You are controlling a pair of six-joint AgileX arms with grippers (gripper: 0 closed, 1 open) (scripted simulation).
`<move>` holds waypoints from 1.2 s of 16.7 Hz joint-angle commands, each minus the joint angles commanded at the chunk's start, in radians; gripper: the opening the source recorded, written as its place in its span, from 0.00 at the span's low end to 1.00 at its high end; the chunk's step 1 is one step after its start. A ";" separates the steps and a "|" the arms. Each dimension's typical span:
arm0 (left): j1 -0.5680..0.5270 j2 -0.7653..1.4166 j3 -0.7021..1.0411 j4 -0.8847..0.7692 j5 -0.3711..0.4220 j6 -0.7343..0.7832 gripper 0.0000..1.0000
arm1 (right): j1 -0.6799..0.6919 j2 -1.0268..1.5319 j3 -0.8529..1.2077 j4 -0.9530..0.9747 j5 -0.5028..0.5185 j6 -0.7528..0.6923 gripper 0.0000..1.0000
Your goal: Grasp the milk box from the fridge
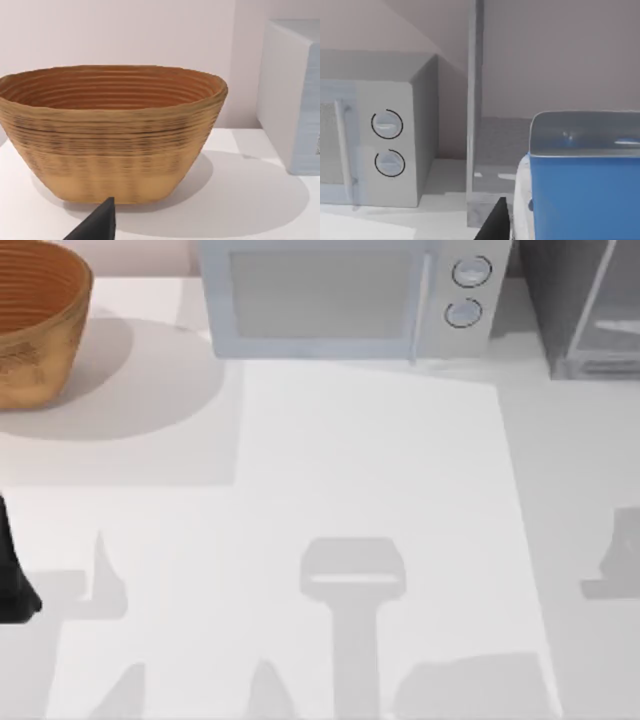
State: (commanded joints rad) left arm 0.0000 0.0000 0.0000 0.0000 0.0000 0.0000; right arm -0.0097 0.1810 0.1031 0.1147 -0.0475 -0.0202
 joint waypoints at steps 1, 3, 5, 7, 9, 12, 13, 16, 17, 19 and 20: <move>0.000 0.000 0.000 0.000 0.000 0.000 1.00 | 0.002 -0.056 -0.030 -0.041 0.015 0.005 0.00; 0.000 0.000 0.000 0.000 0.000 0.000 1.00 | 0.006 -0.137 -0.077 -0.094 0.037 0.015 0.00; 0.000 0.000 0.000 0.000 0.000 0.000 1.00 | 0.009 -0.177 -0.101 -0.113 0.046 0.020 0.00; 0.000 0.000 0.000 0.000 0.000 0.000 1.00 | 0.010 -0.181 -0.103 -0.115 0.048 0.020 0.00; 0.000 0.000 0.000 0.000 0.000 0.000 1.00 | 0.010 -0.181 -0.103 -0.115 0.048 0.020 0.00; 0.000 0.000 0.000 0.000 0.000 0.000 1.00 | 0.013 -0.167 -0.099 -0.104 0.046 0.021 0.00; 0.000 0.000 0.000 0.000 0.000 0.000 1.00 | 0.021 -0.147 -0.093 -0.086 0.046 0.021 0.00; 0.000 0.000 0.000 0.000 0.000 0.000 1.00 | 0.070 -0.023 -0.058 0.021 0.049 0.020 0.00; 0.000 0.000 0.000 0.000 0.000 0.000 1.00 | 0.093 0.039 -0.041 0.072 0.051 0.020 0.00; 0.000 0.000 0.000 0.000 0.000 0.000 1.00 | 0.146 0.191 -0.003 0.189 0.055 0.019 0.00; 0.000 0.000 0.000 0.000 0.000 0.000 1.00 | 0.176 0.280 0.018 0.255 0.057 0.019 0.00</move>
State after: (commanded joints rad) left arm 0.0000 0.0000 0.0000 0.0000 0.0000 0.0000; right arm 0.1659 0.4610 0.1214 0.3695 0.0100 -0.0011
